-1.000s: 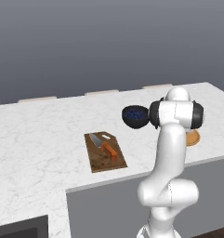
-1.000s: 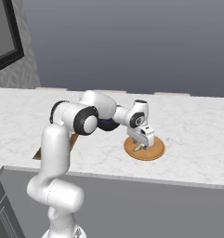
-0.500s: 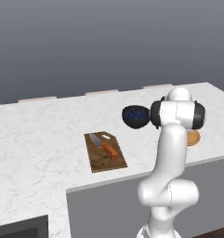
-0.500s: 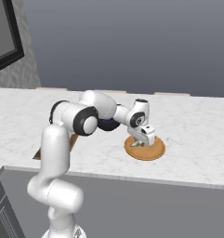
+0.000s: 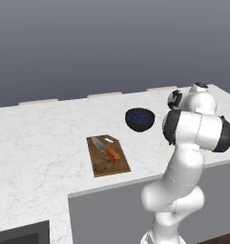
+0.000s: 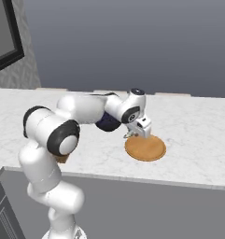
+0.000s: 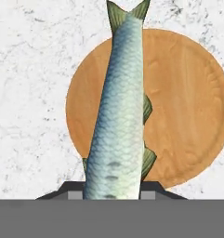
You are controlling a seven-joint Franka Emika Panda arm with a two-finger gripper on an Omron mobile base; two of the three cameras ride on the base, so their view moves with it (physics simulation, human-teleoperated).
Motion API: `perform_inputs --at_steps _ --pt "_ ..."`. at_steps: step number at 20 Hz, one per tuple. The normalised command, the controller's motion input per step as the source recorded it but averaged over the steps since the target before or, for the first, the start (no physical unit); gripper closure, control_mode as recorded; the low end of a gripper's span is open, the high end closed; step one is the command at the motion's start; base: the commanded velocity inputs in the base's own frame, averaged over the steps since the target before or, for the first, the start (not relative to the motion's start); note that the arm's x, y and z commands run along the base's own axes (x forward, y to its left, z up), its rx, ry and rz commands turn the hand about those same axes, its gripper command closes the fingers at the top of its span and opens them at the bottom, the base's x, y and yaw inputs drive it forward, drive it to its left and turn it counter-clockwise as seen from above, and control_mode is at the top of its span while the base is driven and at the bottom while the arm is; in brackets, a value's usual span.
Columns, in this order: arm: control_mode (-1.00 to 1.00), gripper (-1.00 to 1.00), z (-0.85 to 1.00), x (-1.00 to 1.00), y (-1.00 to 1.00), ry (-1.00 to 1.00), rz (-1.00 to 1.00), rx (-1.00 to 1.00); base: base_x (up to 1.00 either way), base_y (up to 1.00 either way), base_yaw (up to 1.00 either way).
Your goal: Pick up the knife from the drawer and place it on the cutting board. Then place the meat from the plate to the cutting board.
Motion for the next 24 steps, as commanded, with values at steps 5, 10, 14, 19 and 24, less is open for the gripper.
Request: perform_inputs --at_steps 5,10,14,19,24 --pt "-1.0 1.0 0.64 -0.24 1.0 -0.26 0.4 0.0 0.0 0.0 0.0" --pt "-1.0 1.0 0.26 0.0 1.0 -0.13 0.49 0.0 0.0 0.0 0.0" --pt "-1.0 1.0 0.31 -0.08 1.0 -0.03 0.47 -0.06 0.0 0.0 0.0" --pt "-1.0 1.0 0.54 -0.17 1.0 0.01 0.43 -0.1 0.0 0.0 0.0" --pt "-1.0 1.0 0.27 -0.4 1.0 0.04 0.37 -0.26 0.0 0.0 0.0"
